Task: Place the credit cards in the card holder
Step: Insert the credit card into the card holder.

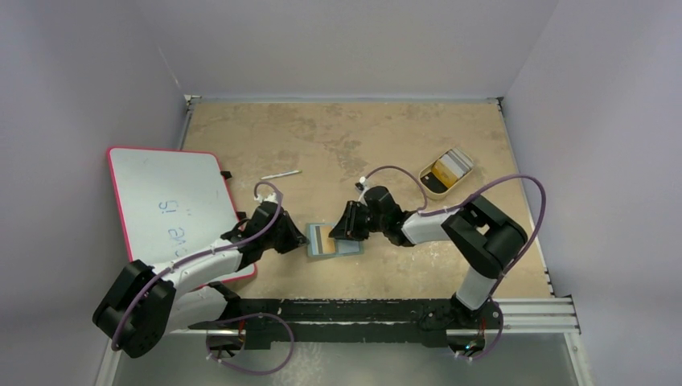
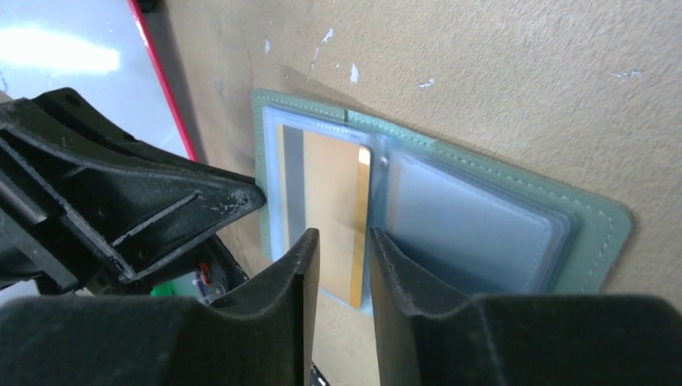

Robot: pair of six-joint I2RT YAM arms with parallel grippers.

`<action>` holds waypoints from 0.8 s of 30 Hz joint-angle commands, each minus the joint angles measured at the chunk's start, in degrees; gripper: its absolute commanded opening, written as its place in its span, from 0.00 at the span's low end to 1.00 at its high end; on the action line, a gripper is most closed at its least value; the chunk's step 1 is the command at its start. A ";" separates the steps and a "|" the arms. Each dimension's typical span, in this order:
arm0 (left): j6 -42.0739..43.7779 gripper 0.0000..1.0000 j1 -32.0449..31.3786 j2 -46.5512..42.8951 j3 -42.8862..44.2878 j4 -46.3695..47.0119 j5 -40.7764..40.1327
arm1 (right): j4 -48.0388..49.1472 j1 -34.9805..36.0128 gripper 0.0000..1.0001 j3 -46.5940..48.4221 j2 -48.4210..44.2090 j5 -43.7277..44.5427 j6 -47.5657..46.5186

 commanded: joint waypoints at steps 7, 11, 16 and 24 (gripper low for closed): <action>-1.64 0.00 0.21 0.33 2.32 2.44 -0.81 | -5.58 0.70 0.38 1.44 -4.82 3.92 -3.27; -1.88 0.00 0.19 0.59 2.24 3.24 0.00 | -6.05 1.11 0.39 2.43 -4.07 3.87 -3.45; -1.79 0.00 0.19 0.17 1.89 3.78 0.37 | -8.19 2.61 0.37 5.30 -1.82 4.92 -3.15; -0.67 0.00 0.19 0.80 3.40 2.57 1.24 | -12.10 3.92 0.36 9.08 -2.06 6.38 -4.52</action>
